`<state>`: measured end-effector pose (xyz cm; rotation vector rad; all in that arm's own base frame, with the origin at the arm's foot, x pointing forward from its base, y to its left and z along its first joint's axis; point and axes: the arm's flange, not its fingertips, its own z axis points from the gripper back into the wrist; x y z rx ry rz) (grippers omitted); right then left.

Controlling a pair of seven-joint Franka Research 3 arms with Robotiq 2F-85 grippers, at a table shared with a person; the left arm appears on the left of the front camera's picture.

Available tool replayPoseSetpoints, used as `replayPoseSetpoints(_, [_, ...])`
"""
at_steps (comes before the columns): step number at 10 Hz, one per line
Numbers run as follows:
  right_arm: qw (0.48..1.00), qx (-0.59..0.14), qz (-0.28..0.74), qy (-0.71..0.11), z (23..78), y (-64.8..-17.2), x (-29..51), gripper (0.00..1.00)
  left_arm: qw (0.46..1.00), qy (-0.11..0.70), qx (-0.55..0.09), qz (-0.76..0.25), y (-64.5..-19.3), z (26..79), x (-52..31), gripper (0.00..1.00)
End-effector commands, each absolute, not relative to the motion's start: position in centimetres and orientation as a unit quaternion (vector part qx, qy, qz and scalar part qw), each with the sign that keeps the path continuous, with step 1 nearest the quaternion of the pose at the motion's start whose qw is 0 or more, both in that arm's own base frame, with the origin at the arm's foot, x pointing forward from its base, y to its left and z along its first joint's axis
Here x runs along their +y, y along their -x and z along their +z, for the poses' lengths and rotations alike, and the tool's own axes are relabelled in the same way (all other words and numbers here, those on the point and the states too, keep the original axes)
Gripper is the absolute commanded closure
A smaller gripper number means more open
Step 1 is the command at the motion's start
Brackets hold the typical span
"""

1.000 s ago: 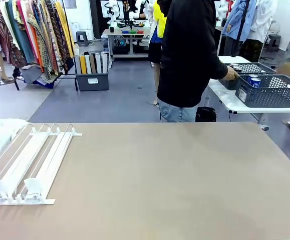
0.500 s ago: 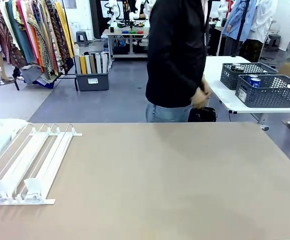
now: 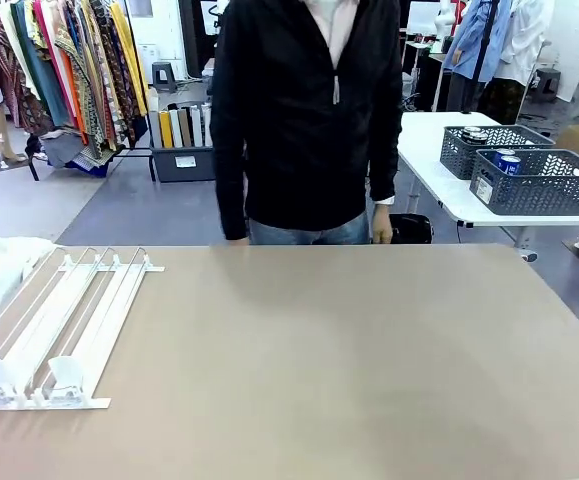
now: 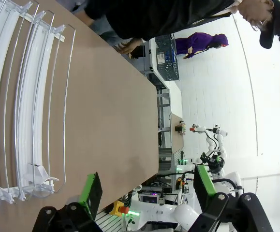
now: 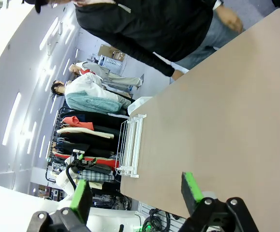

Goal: Retrieve and store the cans from the dispenser.
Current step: Pick up one can from the Automatic Can Dispenser and place it in the middle of the table.

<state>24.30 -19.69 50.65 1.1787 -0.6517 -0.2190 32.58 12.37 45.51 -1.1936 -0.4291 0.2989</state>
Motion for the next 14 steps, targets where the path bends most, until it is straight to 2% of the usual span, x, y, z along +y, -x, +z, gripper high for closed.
replayPoseSetpoints(1, [0.768,-0.316,-0.092,-0.550,50.89,-24.61,-19.67,0.00,0.794,0.557,-0.196,0.142,-32.46,45.76,12.30,0.00])
replayPoseSetpoints(14, [0.768,-0.316,-0.092,-0.550,50.89,-24.61,-19.67,0.00,0.794,0.557,-0.196,0.142,-32.46,45.76,12.30,0.00])
